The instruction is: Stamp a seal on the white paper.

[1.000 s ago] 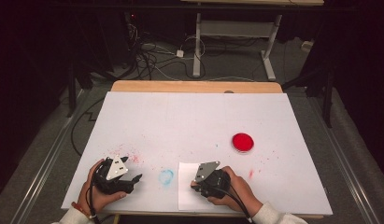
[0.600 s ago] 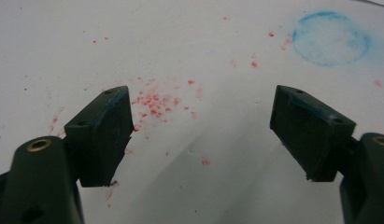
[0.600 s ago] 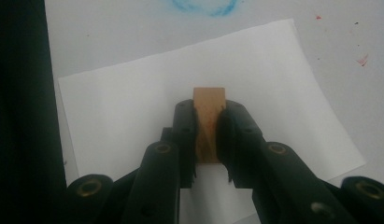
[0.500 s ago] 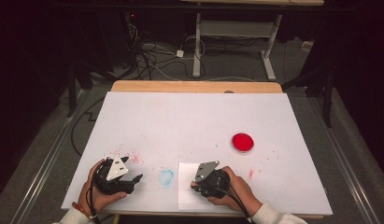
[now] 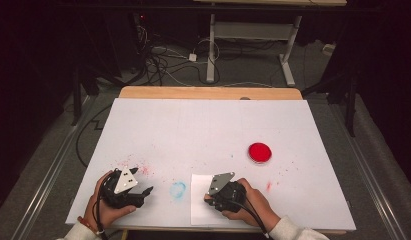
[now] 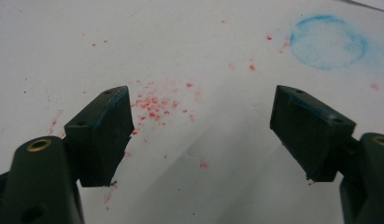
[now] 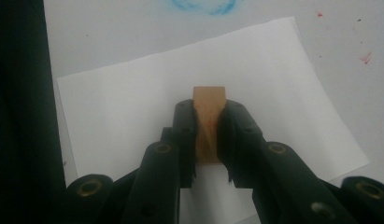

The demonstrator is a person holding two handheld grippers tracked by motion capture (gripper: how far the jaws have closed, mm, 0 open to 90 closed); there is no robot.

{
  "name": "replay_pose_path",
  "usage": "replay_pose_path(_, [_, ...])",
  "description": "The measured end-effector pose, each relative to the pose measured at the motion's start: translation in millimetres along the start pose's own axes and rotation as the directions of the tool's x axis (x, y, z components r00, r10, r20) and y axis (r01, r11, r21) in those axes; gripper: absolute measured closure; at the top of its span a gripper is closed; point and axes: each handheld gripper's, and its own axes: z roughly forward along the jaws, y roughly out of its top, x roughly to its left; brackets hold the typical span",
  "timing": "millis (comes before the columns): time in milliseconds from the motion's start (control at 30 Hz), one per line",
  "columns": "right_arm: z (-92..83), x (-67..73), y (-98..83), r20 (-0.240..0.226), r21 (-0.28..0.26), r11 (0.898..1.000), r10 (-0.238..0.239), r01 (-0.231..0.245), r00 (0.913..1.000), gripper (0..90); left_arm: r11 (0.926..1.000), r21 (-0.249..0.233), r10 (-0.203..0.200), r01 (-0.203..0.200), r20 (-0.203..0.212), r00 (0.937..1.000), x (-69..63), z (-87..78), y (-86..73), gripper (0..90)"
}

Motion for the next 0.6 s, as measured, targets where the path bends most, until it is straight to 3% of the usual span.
replay_pose_path(33, [0.5, 0.6, 0.3, 0.007, -0.003, 1.0, -0.013, 0.013, 0.9999, 76.2, 1.0, 0.001, 0.0, 0.0, 0.001, 1.0, -0.2, 0.3, 0.0, 20.8])
replay_pose_path(467, [1.3, -2.1, -0.8, -0.013, -0.011, 1.0, 0.026, -0.027, 0.9996, 76.1, 1.0, 0.006, 0.0, 0.0, 0.004, 1.0, -1.1, 2.0, 0.7, 20.8])
replay_pose_path(600, [0.2, -2.1, 0.4, -0.016, 0.0, 1.0, 0.014, -0.014, 0.9998, 76.0, 1.0, 0.007, 0.001, -0.001, 0.004, 1.0, -0.4, 2.0, 0.4, 20.8])
